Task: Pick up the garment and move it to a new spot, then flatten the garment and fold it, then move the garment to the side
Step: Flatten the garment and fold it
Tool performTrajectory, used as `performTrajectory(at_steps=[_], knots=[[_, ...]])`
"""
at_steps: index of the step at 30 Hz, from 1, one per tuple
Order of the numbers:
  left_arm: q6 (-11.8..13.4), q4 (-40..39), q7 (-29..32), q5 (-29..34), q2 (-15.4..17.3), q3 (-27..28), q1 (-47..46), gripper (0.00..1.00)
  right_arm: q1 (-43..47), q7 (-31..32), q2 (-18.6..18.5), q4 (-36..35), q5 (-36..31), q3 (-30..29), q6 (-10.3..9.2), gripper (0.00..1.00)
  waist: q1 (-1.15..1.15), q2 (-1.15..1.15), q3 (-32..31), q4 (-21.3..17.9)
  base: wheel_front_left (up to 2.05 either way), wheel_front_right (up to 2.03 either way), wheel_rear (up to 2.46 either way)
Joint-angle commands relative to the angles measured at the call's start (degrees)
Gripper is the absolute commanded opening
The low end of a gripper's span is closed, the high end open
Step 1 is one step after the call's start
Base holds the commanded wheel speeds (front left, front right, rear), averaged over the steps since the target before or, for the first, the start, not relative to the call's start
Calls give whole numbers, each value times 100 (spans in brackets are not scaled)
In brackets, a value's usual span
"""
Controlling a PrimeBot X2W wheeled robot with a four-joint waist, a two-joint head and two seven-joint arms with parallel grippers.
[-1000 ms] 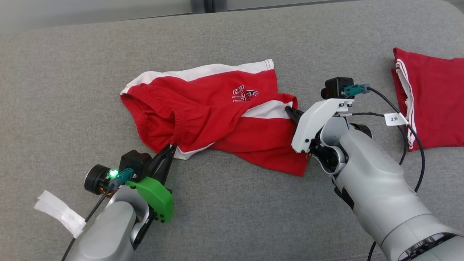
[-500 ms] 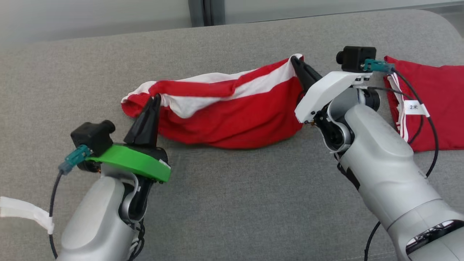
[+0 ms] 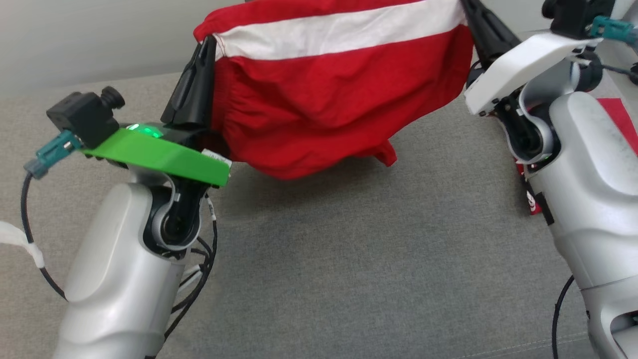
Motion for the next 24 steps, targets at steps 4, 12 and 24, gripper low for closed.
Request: performTrajectory(at_steps=[4, 12, 24], knots=[[104, 145, 302, -249, 25, 155, -635, 0, -434, 533, 40, -377, -331, -266, -5, 0, 0, 0, 620, -228, 0, 0, 0], [220, 699, 530, -246, 307, 568, -2241, 0, -1876, 415, 298, -126, -713, -349, -5, 0, 0, 0, 1822, -612, 0, 0, 0], [42, 857, -315, -66, 499, 937, -3985, 0, -3562, -1552, 370, 289, -1776, -288, -5, 0, 0, 0, 2543, -667, 0, 0, 0]])
